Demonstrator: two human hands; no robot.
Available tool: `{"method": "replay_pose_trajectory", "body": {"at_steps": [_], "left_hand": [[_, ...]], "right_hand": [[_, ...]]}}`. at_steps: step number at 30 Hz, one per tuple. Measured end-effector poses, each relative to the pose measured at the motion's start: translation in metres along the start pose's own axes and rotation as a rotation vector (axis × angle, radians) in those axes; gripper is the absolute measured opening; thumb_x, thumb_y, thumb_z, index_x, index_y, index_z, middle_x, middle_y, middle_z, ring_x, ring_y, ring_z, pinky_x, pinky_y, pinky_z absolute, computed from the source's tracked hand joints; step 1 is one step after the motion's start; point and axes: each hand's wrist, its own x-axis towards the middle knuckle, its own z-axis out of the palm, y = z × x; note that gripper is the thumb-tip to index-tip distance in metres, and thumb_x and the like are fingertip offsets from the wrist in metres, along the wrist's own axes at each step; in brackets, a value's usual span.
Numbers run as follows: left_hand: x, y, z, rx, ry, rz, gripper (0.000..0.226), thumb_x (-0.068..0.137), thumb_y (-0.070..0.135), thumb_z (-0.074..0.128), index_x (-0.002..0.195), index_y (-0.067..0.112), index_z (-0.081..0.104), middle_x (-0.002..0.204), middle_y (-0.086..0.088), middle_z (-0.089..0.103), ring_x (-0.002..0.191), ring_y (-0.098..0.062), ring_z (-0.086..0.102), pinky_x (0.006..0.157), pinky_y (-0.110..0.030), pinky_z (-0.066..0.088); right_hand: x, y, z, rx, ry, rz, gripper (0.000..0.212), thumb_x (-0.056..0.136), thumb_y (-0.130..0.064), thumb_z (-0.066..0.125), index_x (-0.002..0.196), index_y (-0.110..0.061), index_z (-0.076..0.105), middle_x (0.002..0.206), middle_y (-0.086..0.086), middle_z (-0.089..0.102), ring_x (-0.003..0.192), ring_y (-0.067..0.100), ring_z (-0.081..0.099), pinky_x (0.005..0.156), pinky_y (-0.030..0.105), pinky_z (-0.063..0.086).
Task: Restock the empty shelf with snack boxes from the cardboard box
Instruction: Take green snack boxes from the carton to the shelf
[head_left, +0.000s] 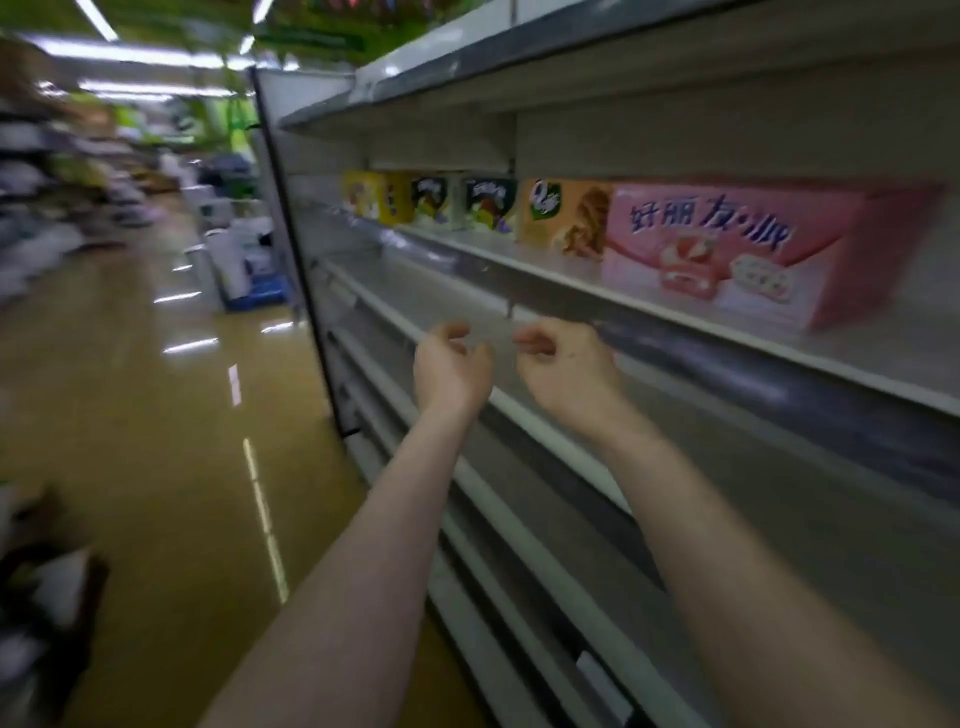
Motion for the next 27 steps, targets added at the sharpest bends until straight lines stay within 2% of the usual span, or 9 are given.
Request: {"method": "replay_pose_trajectory", "body": {"at_steps": [3, 6, 10, 13, 16, 19, 22, 24, 27], "left_hand": [[-0.044, -0.042, -0.027, -0.052, 0.096, -0.17, 0.022, 0.088, 0.016, 0.064, 0.11, 0.015, 0.059, 0.098, -0.006, 0.061, 0.103, -0.029, 0.062, 0.093, -0.038, 0.05], [-0.094, -0.073, -0.059, -0.083, 0.204, -0.312, 0.025, 0.085, 0.014, 0.065, 0.109, 0.016, 0.06, 0.104, -0.007, 0.064, 0.102, -0.027, 0.062, 0.095, -0.041, 0.051], [-0.151, -0.102, -0.109, -0.045, 0.362, -0.426, 0.03, 0.087, 0.013, 0.064, 0.117, 0.013, 0.061, 0.107, -0.007, 0.063, 0.099, -0.025, 0.062, 0.087, -0.032, 0.051], [-0.187, -0.118, -0.145, -0.006, 0.463, -0.489, 0.03, 0.089, 0.015, 0.063, 0.119, 0.013, 0.06, 0.102, -0.002, 0.059, 0.092, -0.019, 0.057, 0.078, -0.026, 0.044], [-0.218, -0.132, -0.176, 0.024, 0.55, -0.55, 0.031, 0.089, 0.015, 0.063, 0.12, 0.012, 0.06, 0.101, 0.0, 0.057, 0.092, -0.017, 0.055, 0.077, -0.024, 0.041], [-0.244, -0.146, -0.205, 0.023, 0.61, -0.609, 0.035, 0.089, 0.014, 0.063, 0.123, 0.011, 0.059, 0.106, -0.002, 0.059, 0.099, -0.019, 0.057, 0.083, -0.024, 0.043], [-0.269, -0.154, -0.232, -0.005, 0.626, -0.669, 0.037, 0.09, 0.014, 0.061, 0.127, 0.012, 0.057, 0.115, -0.002, 0.06, 0.105, -0.02, 0.057, 0.095, -0.031, 0.047], [-0.286, -0.163, -0.255, -0.027, 0.677, -0.717, 0.035, 0.092, 0.014, 0.06, 0.126, 0.013, 0.056, 0.117, 0.001, 0.056, 0.099, -0.017, 0.055, 0.086, -0.029, 0.048], [-0.317, -0.185, -0.289, -0.084, 0.746, -0.827, 0.027, 0.093, 0.017, 0.06, 0.12, 0.02, 0.055, 0.106, 0.002, 0.059, 0.078, -0.011, 0.056, 0.06, -0.021, 0.045]], "right_hand": [[-0.047, 0.005, 0.035, 0.134, -0.12, 0.021, 0.026, 0.086, -0.008, 0.058, 0.109, -0.012, 0.07, 0.109, 0.006, 0.071, 0.104, 0.022, 0.065, 0.094, 0.033, 0.049], [-0.1, 0.005, 0.064, 0.25, -0.289, 0.035, 0.026, 0.087, -0.01, 0.06, 0.11, -0.011, 0.07, 0.107, 0.004, 0.07, 0.103, 0.019, 0.064, 0.09, 0.028, 0.049], [-0.162, -0.005, 0.093, 0.32, -0.512, 0.04, 0.024, 0.089, -0.009, 0.058, 0.11, -0.013, 0.07, 0.104, 0.0, 0.069, 0.1, 0.014, 0.062, 0.087, 0.024, 0.047], [-0.193, -0.018, 0.107, 0.301, -0.621, -0.002, 0.027, 0.091, -0.011, 0.057, 0.115, -0.013, 0.068, 0.112, -0.001, 0.066, 0.102, 0.009, 0.057, 0.085, 0.017, 0.04], [-0.218, -0.035, 0.119, 0.293, -0.713, -0.037, 0.026, 0.092, -0.014, 0.058, 0.115, -0.016, 0.067, 0.112, -0.004, 0.065, 0.103, 0.008, 0.056, 0.086, 0.018, 0.039], [-0.242, -0.049, 0.134, 0.303, -0.796, -0.054, 0.025, 0.091, -0.012, 0.058, 0.114, -0.015, 0.068, 0.11, -0.001, 0.067, 0.102, 0.01, 0.059, 0.084, 0.017, 0.04], [-0.265, -0.061, 0.149, 0.291, -0.89, -0.076, 0.025, 0.093, -0.011, 0.057, 0.116, -0.014, 0.066, 0.106, -0.005, 0.063, 0.099, 0.007, 0.056, 0.083, 0.017, 0.039], [-0.286, -0.071, 0.164, 0.282, -0.944, -0.095, 0.024, 0.093, -0.011, 0.057, 0.114, -0.015, 0.067, 0.104, -0.005, 0.062, 0.097, 0.006, 0.055, 0.082, 0.017, 0.038], [-0.325, -0.082, 0.189, 0.268, -1.028, -0.089, 0.021, 0.092, -0.012, 0.058, 0.11, -0.017, 0.069, 0.102, -0.004, 0.064, 0.099, 0.01, 0.059, 0.082, 0.02, 0.042]]}}
